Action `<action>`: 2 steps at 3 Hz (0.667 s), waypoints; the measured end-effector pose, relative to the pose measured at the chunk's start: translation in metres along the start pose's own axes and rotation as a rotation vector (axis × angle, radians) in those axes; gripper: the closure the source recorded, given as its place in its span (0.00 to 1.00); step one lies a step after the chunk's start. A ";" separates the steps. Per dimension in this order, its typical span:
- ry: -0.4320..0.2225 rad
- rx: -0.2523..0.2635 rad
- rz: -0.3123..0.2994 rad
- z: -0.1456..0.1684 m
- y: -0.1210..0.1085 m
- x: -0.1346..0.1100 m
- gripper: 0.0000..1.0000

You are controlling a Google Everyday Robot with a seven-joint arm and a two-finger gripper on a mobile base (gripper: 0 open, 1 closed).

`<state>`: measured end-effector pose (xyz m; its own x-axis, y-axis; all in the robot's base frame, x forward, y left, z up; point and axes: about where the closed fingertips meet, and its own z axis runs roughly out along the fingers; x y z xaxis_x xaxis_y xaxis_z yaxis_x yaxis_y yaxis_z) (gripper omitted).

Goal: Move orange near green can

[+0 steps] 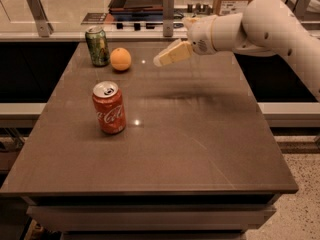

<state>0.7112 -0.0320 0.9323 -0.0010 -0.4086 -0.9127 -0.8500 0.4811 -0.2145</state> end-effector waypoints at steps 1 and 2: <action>-0.004 0.133 0.020 -0.048 -0.015 0.002 0.00; -0.004 0.132 0.020 -0.048 -0.015 0.002 0.00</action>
Offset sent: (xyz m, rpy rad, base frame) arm -0.0114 -0.0339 0.0152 0.0116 -0.0311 -0.0961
